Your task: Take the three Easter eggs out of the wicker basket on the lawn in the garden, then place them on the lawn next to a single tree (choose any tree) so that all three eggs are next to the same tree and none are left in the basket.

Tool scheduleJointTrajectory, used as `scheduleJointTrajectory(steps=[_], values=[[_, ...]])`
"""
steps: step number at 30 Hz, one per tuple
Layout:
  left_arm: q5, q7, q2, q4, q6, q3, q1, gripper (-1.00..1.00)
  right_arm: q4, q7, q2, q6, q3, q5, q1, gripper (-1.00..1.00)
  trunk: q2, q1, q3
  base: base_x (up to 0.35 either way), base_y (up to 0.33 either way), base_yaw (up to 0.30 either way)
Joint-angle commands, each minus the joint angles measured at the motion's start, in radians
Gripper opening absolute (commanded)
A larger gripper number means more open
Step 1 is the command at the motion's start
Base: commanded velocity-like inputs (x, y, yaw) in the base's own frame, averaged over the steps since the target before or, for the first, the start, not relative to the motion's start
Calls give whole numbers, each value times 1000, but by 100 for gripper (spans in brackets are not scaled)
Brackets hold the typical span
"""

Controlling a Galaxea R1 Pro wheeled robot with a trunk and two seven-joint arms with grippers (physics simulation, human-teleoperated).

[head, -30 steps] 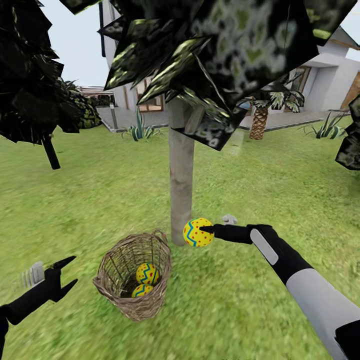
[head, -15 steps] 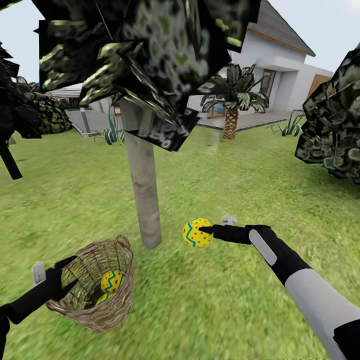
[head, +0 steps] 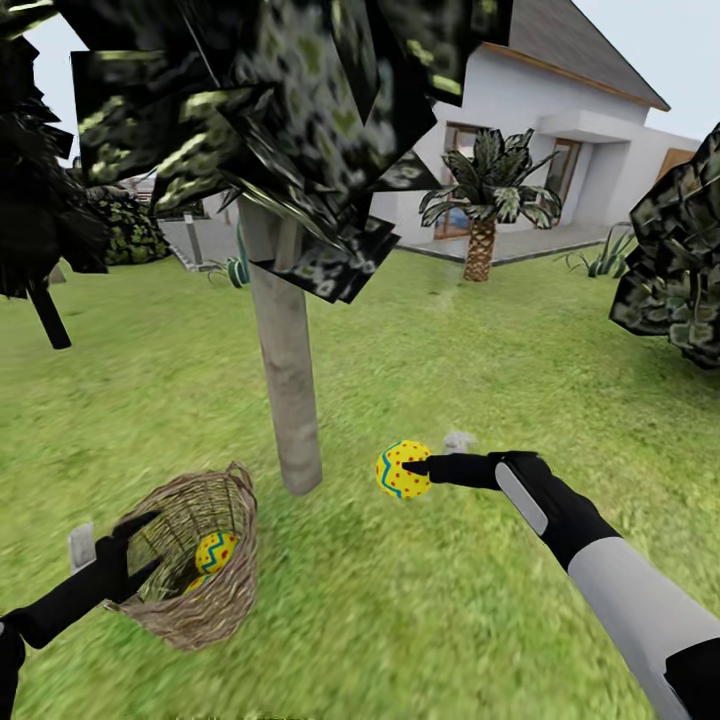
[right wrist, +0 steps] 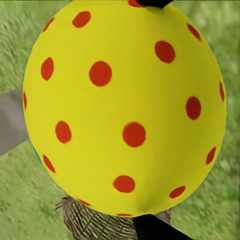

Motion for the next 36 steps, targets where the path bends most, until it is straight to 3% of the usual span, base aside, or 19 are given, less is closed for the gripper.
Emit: scheduleJointTrajectory(steps=[1,4,7,12,17,19,21,24,27,31,33,36], values=[[-5,-5,0,3,5,2,-1,100,0,-1,-1,3,3,-3,-1,-100,0,0,-1,0,-7,288],[-5,-5,-5,3,5,2,-1,100,2,-48,14,-14,3,15,-1,-100,0,0,1,0,-2,288],[-6,-5,-48,-3,5,-5,-2,100,33,-151,46,-95,3,89,-1,-100,0,0,2,0,0,288],[-6,-7,-90,-6,-8,-159,-6,100,38,-194,49,-105,2,105,-1,-100,0,0,4,0,0,288],[-4,-8,-164,-38,-12,-194,-15,100,39,-211,49,-132,2,105,-1,-100,0,0,4,0,0,289],[-5,-8,-189,-39,-13,-226,-15,100,39,-257,49,-144,2,104,-1,-100,0,0,4,0,0,289],[-3,-8,-226,-42,-13,-280,-15,100,39,-280,48,-147,2,104,-1,-100,0,0,4,0,0,289],[-2,-8,-262,-40,-15,-310,-15,100,53,-289,46,-149,2,117,-1,-100,0,0,4,0,0,289],[-1,-8,-275,-39,-14,-314,-15,100,113,-293,49,-207,2,204,-1,-100,0,0,4,0,0,290],[2,-15,-278,-38,-12,-316,-15,100,282,-317,81,-385,4,233,-1,-100,0,0,4,0,0,203],[6,-40,-278,-37,-12,-324,-15,100,320,-319,85,-420,3,232,-1,-100,0,0,4,0,-3,28],[8,-55,-278,-36,-14,-428,-15,100,389,-319,91,-431,4,234,10,-100,0,0,4,24,-154,4]])
